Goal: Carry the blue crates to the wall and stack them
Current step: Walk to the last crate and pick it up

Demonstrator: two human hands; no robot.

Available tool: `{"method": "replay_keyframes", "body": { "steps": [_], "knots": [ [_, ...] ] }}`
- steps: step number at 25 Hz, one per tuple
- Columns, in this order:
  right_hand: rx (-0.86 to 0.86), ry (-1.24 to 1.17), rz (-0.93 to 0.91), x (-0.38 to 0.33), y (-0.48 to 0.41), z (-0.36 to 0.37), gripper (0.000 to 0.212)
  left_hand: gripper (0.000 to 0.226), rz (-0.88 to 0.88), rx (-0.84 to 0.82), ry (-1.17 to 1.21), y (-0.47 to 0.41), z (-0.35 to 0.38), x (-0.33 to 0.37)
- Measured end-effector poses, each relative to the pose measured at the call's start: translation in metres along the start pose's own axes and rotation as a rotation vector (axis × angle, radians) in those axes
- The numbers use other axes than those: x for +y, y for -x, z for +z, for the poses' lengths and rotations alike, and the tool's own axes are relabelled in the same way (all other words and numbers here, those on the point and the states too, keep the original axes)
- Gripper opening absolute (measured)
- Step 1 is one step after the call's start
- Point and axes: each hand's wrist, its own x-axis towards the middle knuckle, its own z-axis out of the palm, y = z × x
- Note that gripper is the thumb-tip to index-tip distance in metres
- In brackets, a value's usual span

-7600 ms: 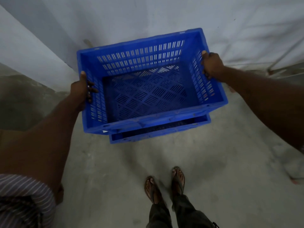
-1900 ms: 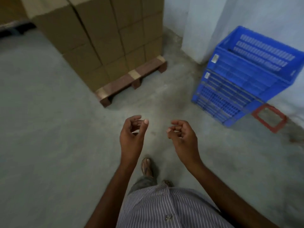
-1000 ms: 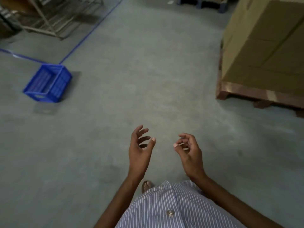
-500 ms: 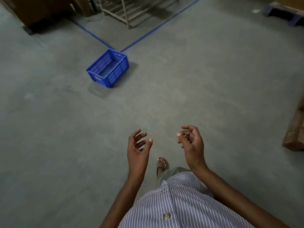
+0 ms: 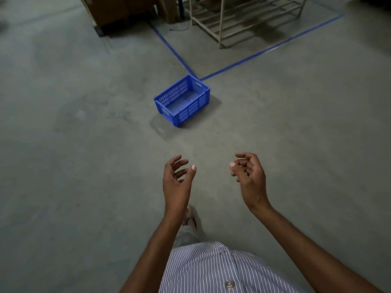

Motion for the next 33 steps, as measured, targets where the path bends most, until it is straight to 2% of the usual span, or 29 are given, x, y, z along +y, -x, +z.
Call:
{"method": "replay_keyframes", "body": {
  "steps": [8,15,24,28,33],
  "knots": [
    [0.043,-0.018,-0.001,-0.02,-0.191,0.098,0.026,0.035,-0.01,-0.031,-0.005,-0.218,0.042,0.021],
    [0.006,-0.011,0.034,-0.028,-0.38,0.125,0.024,0.029,-0.079,0.031,0.017,-0.371,0.134,0.023],
    [-0.296,0.159,0.042,-0.035,-0.643,0.131,0.029,0.029,-0.175,0.344,0.091,-0.541,0.266,0.028],
    [-0.403,0.207,0.075,-0.026,-0.731,0.163,0.027,0.026,-0.202,0.418,0.084,-0.61,0.281,0.026],
    [-0.493,0.267,0.121,0.008,-0.821,0.235,0.023,0.026,-0.319,0.508,0.084,-0.704,0.277,-0.02]
  ]
}}
